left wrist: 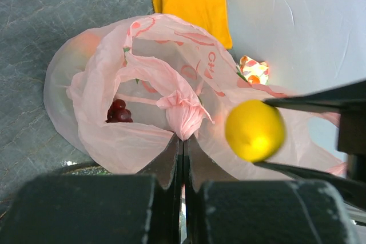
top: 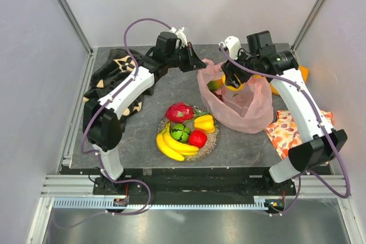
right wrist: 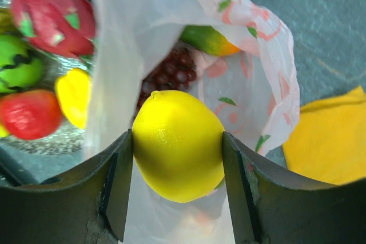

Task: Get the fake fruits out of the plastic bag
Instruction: Take out the fake fruit from the plastic bag, then place the fake fruit on the plate.

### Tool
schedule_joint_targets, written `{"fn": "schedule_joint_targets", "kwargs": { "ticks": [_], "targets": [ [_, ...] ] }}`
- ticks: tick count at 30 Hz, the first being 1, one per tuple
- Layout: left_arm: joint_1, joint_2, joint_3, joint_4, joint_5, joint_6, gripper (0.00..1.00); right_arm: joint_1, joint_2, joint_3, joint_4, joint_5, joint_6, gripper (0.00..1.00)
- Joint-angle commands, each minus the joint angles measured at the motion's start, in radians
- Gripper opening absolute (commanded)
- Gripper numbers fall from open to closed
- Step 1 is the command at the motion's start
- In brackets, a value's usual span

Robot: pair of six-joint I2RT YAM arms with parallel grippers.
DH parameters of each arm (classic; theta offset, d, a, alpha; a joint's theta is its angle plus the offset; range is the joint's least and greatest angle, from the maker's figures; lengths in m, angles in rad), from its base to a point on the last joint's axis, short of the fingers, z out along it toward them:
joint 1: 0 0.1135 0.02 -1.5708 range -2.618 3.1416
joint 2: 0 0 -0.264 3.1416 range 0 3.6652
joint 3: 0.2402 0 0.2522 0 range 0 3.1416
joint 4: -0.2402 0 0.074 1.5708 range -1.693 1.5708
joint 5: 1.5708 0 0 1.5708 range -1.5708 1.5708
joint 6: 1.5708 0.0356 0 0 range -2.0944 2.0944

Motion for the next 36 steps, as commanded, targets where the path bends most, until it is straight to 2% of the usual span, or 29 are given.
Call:
{"fn": "schedule_joint_targets", "kwargs": {
  "ticks": [1, 4, 9, 15, 20, 28, 36],
  "targets": [
    [-0.004, -0.002, 0.048, 0.049, 0.028, 0.055, 0.02, 0.077, -0.086, 0.064, -0.099, -0.147, 0.001, 0.47],
    [-0.002, 0.014, 0.080, 0.066, 0.061, 0.067, 0.02, 0.176, -0.143, -0.040, -0.114, -0.157, -0.032, 0.46],
    [-0.002, -0.006, 0.082, 0.057, 0.034, 0.114, 0.01, 0.324, -0.189, -0.232, -0.114, -0.157, -0.105, 0.45],
    [-0.004, -0.074, 0.007, 0.038, 0.003, 0.168, 0.01, 0.378, -0.218, -0.419, -0.085, -0.124, -0.281, 0.45],
    [-0.004, -0.120, -0.033, 0.023, -0.004, 0.202, 0.02, 0.447, -0.250, -0.591, 0.056, -0.091, -0.376, 0.45],
    [-0.001, -0.140, -0.049, 0.006, -0.031, 0.237, 0.02, 0.496, -0.259, -0.683, 0.146, -0.059, -0.580, 0.46],
    [-0.001, -0.130, -0.055, 0.004, -0.026, 0.231, 0.02, 0.514, -0.244, -0.735, 0.201, -0.081, -0.638, 0.47]
  ]
}}
